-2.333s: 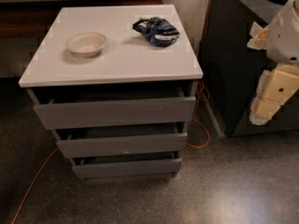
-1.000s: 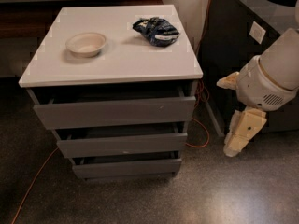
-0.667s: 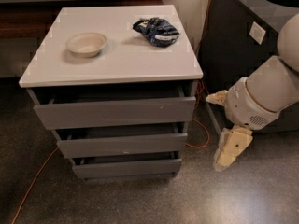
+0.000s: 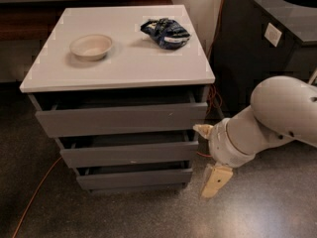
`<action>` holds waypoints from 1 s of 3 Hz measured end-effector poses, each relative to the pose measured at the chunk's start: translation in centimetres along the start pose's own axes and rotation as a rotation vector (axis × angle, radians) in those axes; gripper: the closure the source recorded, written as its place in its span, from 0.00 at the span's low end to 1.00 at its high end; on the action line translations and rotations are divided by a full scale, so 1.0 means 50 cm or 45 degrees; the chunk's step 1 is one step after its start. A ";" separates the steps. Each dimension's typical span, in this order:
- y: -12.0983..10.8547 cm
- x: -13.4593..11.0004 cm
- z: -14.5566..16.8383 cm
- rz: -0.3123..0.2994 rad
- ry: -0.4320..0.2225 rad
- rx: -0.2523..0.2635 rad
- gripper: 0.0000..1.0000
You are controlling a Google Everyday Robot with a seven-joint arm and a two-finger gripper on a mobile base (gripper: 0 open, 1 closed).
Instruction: Open bottom drawer
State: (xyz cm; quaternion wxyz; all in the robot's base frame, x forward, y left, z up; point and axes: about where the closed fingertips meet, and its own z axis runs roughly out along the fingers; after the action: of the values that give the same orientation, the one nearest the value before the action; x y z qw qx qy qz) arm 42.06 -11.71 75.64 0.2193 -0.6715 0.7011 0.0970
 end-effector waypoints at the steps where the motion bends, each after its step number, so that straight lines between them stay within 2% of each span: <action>1: -0.003 0.007 0.087 -0.031 0.007 0.013 0.00; 2: -0.004 0.039 0.249 -0.079 0.061 0.019 0.00; 3: -0.007 0.039 0.252 -0.084 0.064 0.026 0.00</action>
Offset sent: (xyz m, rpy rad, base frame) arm 0.0276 0.0370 -0.1317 -0.0464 -0.0268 0.0348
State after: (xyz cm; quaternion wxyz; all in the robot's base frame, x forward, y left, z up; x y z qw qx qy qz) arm 44.63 -8.08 63.68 0.2117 -0.6942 0.6848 0.0657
